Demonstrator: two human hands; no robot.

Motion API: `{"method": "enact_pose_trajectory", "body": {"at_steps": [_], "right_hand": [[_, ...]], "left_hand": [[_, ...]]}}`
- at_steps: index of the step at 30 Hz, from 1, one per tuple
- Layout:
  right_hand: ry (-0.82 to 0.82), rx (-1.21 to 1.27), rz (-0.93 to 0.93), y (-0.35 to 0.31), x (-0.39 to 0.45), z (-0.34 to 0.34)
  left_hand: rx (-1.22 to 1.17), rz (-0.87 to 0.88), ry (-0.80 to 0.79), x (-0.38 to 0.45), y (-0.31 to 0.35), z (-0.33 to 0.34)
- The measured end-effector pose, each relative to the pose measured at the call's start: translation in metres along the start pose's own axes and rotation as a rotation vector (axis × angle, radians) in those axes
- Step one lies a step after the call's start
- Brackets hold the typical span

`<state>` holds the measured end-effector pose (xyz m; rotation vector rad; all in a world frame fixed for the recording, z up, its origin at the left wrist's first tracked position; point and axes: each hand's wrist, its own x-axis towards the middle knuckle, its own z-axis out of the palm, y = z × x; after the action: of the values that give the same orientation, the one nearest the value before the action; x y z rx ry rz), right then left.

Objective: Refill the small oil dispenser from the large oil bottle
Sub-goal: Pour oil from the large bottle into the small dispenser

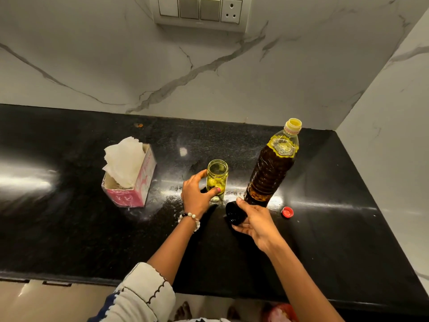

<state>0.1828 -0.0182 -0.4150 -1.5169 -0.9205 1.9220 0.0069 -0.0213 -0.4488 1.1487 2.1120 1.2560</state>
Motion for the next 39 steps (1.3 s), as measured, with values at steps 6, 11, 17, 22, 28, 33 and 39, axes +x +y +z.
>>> {"method": "enact_pose_trajectory", "body": {"at_steps": [6, 11, 17, 22, 28, 33, 39], "right_hand": [[0.142, -0.041, 0.0, 0.0, 0.006, 0.001], [0.217, -0.108, -0.005, -0.003, 0.001, 0.001], [0.203, -0.216, 0.02, -0.004, 0.0, -0.006], [0.148, -0.222, 0.05, -0.009, -0.002, -0.015], [0.194, -0.321, 0.007, -0.026, -0.002, -0.041], [0.332, -0.445, -0.27, -0.056, 0.001, -0.074], [0.064, -0.377, -0.68, -0.083, 0.012, -0.066]], "left_hand": [[0.006, 0.008, 0.031, -0.002, 0.0, 0.0], [0.011, 0.006, 0.052, 0.0, -0.003, 0.001], [-0.011, -0.004, 0.072, 0.002, -0.007, 0.004], [-0.021, 0.0, 0.052, 0.001, -0.004, 0.004], [-0.034, 0.006, 0.048, -0.001, 0.002, 0.006], [-0.038, 0.018, 0.048, -0.001, 0.003, 0.009], [-0.049, 0.008, 0.054, 0.0, 0.012, 0.015]]}}
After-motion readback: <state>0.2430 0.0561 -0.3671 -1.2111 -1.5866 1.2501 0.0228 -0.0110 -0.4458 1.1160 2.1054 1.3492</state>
